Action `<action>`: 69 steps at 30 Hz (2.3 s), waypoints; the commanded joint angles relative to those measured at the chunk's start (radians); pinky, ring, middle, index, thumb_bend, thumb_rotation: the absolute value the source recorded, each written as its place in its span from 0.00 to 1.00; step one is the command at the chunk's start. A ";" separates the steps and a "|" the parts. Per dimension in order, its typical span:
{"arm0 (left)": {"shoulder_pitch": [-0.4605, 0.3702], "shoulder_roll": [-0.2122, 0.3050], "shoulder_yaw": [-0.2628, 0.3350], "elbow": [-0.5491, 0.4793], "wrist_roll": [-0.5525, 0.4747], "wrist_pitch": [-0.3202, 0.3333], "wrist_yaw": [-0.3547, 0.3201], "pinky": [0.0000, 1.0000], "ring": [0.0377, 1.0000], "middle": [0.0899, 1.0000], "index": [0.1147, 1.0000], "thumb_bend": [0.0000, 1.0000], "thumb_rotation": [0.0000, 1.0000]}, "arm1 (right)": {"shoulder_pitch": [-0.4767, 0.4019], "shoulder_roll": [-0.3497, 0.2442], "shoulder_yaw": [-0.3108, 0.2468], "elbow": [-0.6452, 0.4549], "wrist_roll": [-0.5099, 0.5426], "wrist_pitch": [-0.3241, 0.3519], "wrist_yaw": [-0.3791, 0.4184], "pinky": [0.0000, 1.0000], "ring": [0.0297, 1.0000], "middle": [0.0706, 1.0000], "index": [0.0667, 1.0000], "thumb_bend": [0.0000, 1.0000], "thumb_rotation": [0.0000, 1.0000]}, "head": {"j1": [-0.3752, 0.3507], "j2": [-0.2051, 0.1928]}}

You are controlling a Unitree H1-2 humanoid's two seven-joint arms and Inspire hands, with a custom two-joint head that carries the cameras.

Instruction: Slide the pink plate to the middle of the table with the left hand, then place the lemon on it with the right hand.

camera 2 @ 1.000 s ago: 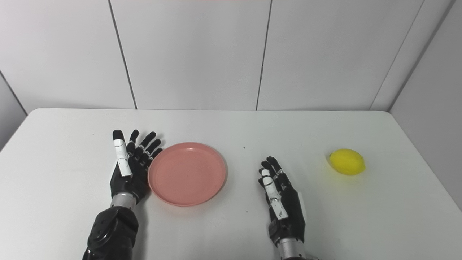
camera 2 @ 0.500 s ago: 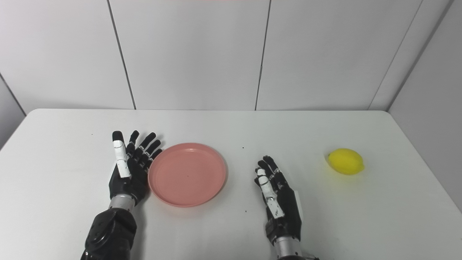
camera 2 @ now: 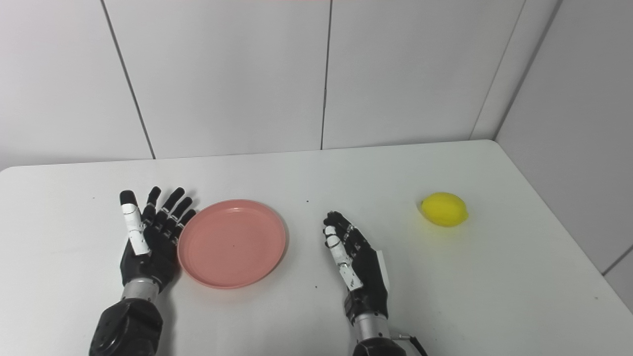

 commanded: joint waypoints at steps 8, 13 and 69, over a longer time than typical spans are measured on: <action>-0.027 0.005 0.015 0.038 -0.019 -0.022 -0.015 0.91 0.89 0.87 1.00 0.92 0.90 | -0.041 0.003 -0.003 -0.080 -0.068 -0.011 -0.052 0.68 0.72 0.71 0.70 0.70 0.62 | 0.001 -0.008; -0.030 0.007 0.017 0.044 -0.025 -0.024 -0.016 0.92 0.90 0.87 1.00 0.92 0.90 | -0.070 -0.035 0.006 -0.086 -0.172 -0.033 -0.069 0.65 0.68 0.70 0.70 0.71 0.66 | -0.002 -0.012; -0.033 0.010 0.031 0.065 -0.036 -0.014 -0.034 0.91 0.88 0.86 1.00 0.93 0.90 | -0.260 -0.585 -0.036 -0.003 -0.868 0.005 -0.033 0.77 0.75 0.72 0.69 0.79 0.71 | -0.016 -0.024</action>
